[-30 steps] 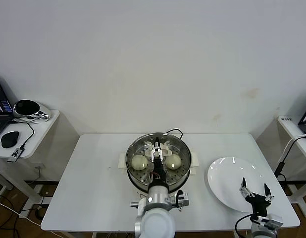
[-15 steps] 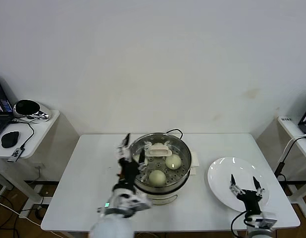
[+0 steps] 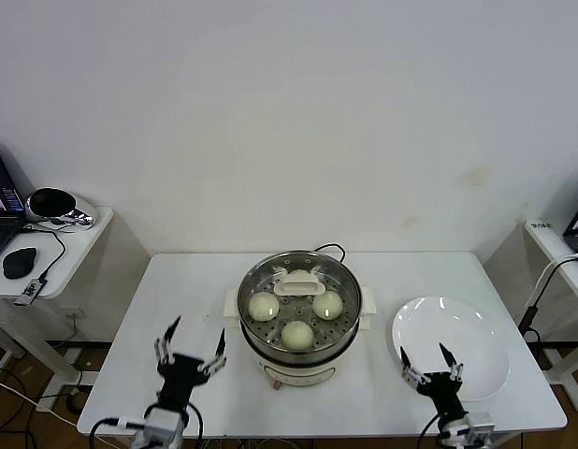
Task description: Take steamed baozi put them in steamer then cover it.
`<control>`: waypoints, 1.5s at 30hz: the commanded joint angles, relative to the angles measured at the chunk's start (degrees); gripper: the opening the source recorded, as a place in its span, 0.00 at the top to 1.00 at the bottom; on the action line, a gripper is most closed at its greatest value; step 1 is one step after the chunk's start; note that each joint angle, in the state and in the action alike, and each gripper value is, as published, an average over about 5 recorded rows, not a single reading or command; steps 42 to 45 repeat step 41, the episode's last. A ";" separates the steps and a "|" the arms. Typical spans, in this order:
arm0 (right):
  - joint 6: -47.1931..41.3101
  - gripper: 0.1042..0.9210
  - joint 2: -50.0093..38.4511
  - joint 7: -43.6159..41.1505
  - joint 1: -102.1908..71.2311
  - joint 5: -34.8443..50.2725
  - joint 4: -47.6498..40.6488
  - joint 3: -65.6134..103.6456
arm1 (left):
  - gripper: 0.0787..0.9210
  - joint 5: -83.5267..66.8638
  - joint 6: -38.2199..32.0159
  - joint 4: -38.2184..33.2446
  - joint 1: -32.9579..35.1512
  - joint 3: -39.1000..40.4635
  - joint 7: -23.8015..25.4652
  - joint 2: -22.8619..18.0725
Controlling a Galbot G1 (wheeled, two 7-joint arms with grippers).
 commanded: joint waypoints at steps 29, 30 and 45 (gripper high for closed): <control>-4.91 0.12 2.72 -4.18 -7.83 -3.66 7.79 4.50 | 0.12 -11.15 -1.85 2.99 9.87 -5.33 -1.08 -0.60; -4.91 0.12 2.94 -4.23 -7.81 -3.87 7.72 4.70 | 0.12 -11.21 -1.82 3.08 9.72 -5.33 -1.17 -0.28; -5.18 0.12 3.90 -4.89 -8.05 -5.12 7.61 5.26 | 0.12 -10.72 -1.76 2.87 9.55 -4.64 -1.46 -0.06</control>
